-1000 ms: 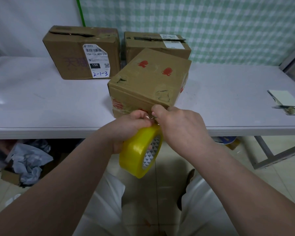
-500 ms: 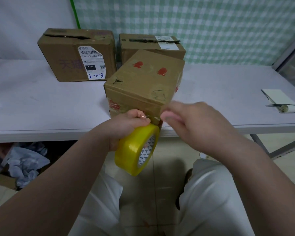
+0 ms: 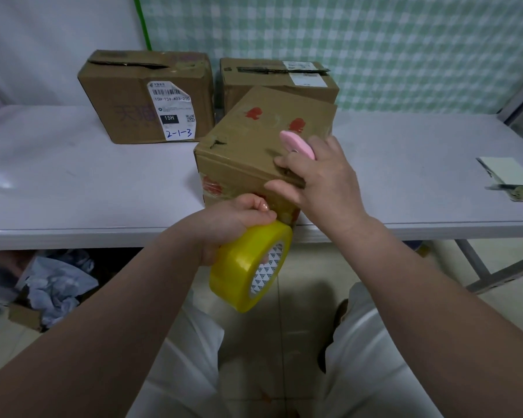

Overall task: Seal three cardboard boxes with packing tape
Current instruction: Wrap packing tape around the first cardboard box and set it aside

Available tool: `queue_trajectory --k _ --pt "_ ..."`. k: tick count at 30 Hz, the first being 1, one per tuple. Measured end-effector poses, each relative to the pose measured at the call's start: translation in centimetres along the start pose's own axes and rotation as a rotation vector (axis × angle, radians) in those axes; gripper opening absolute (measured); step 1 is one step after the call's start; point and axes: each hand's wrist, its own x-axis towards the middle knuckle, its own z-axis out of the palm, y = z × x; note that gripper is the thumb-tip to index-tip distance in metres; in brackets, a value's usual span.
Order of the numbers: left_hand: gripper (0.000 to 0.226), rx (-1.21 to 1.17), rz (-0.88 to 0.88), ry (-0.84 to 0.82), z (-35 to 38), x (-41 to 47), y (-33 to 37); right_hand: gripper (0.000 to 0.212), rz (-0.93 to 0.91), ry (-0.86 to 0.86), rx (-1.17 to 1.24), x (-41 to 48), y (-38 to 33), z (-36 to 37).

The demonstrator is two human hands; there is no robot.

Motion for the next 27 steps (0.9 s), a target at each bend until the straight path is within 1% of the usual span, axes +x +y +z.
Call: queue_trajectory --k 2,4,8,11,13,15,17,19,22,27 --pt "0.018 0.038 0.014 0.013 -0.3 0.1 -0.1 0.045 0.007 -0.008 -0.002 -0.1 0.0 0.3" --pt "0.021 0.072 0.0 0.019 -0.6 0.0 -0.2 0.05 0.023 -0.038 -0.036 -0.3 0.0 0.5" --pt "0.013 0.078 -0.016 0.053 -1.2 -0.9 -0.4 0.061 0.018 -0.071 -0.059 -0.7 0.2 1.0" --pt "0.024 0.172 0.015 0.09 -1.7 -1.5 0.0 0.055 0.005 -0.042 0.028 -0.6 0.7 0.7" --pt "0.02 0.2 0.036 0.105 -1.9 -1.8 0.4 0.047 -0.002 -0.025 0.085 -0.4 1.3 0.6" --pt "0.014 0.202 0.038 0.111 -2.1 -1.9 0.7 0.043 -0.02 -0.017 0.061 -0.5 1.8 0.7" --pt "0.021 0.209 0.034 0.1 -2.1 -2.0 0.9 0.043 -0.047 0.004 0.028 -1.2 2.2 1.0" --pt "0.025 0.215 0.031 0.087 -1.9 -2.1 1.1 0.048 -0.073 0.035 0.007 -1.9 2.4 1.2" --pt "0.018 0.222 0.036 0.079 -1.5 -2.4 1.4 0.05 -0.11 0.035 0.02 -2.0 2.4 1.0" --pt "0.029 0.277 0.06 0.095 -1.3 -2.5 1.6 0.034 -0.045 0.026 0.02 -1.7 2.4 0.7"
